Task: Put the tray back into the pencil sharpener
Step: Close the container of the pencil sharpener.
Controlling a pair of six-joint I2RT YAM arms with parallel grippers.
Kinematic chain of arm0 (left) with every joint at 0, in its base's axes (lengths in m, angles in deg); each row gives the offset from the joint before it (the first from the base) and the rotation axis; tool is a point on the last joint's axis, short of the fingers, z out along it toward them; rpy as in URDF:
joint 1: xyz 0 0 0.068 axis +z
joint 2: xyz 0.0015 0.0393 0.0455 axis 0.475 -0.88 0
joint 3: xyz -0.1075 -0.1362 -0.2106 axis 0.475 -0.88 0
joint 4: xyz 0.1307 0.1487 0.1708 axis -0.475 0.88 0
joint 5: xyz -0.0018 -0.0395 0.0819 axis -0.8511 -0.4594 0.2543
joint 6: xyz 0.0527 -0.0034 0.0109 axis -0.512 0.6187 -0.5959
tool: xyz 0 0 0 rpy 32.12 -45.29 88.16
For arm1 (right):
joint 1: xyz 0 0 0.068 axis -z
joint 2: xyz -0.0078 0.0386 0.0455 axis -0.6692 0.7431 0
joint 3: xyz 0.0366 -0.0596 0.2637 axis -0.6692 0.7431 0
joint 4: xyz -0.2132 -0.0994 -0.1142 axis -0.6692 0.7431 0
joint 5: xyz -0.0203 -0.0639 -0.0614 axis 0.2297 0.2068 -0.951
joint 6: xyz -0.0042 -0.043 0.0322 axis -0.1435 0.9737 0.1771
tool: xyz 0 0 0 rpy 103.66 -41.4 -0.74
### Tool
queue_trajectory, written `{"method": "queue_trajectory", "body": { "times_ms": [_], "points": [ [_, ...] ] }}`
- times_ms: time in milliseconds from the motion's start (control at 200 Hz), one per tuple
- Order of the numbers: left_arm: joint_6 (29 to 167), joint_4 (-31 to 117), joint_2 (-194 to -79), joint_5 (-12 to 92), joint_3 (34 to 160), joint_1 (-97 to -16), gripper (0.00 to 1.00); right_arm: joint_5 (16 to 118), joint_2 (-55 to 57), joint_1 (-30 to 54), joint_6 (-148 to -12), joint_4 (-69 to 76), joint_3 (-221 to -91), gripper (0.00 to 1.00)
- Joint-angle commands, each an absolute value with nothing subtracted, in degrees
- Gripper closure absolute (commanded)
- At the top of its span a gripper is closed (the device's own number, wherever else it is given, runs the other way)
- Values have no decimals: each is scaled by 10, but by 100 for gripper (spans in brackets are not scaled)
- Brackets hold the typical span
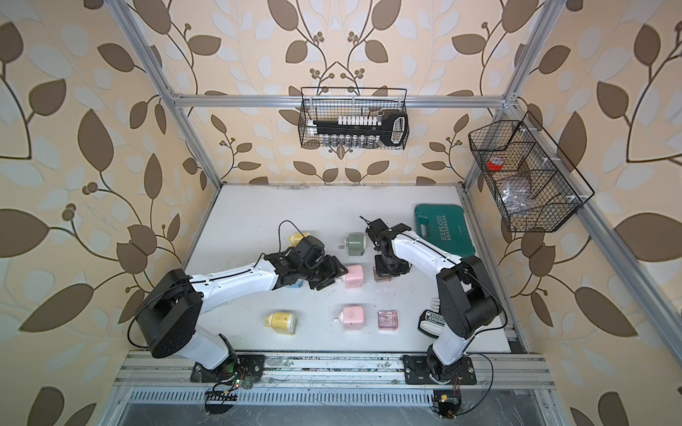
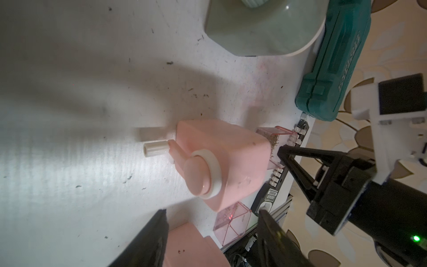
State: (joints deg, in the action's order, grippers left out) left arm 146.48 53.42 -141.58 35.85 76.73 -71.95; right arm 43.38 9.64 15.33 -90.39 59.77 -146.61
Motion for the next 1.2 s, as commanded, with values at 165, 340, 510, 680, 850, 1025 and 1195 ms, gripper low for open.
{"method": "queue_trajectory", "body": {
  "times_ms": [165,340,510,680,850,1025,1195],
  "points": [
    [1464,518,-1454,364,797,-721,37,431,113,140,-929,605,-1489,100],
    [1464,503,-1479,358,813,-721,39,433,121,136,-933,603,-1491,100],
    [1457,506,-1492,358,825,-718,41,437,124,136,-929,600,-1490,100],
    [1457,495,-1504,349,826,-714,43,445,130,136,-931,596,-1491,100],
    [1454,491,-1516,341,830,-713,46,453,136,134,-934,593,-1493,100],
    [1446,499,-1521,336,835,-710,47,454,143,133,-934,592,-1499,100],
    [1435,515,-1515,333,833,-709,46,455,144,131,-935,594,-1503,100]
  ]
}}
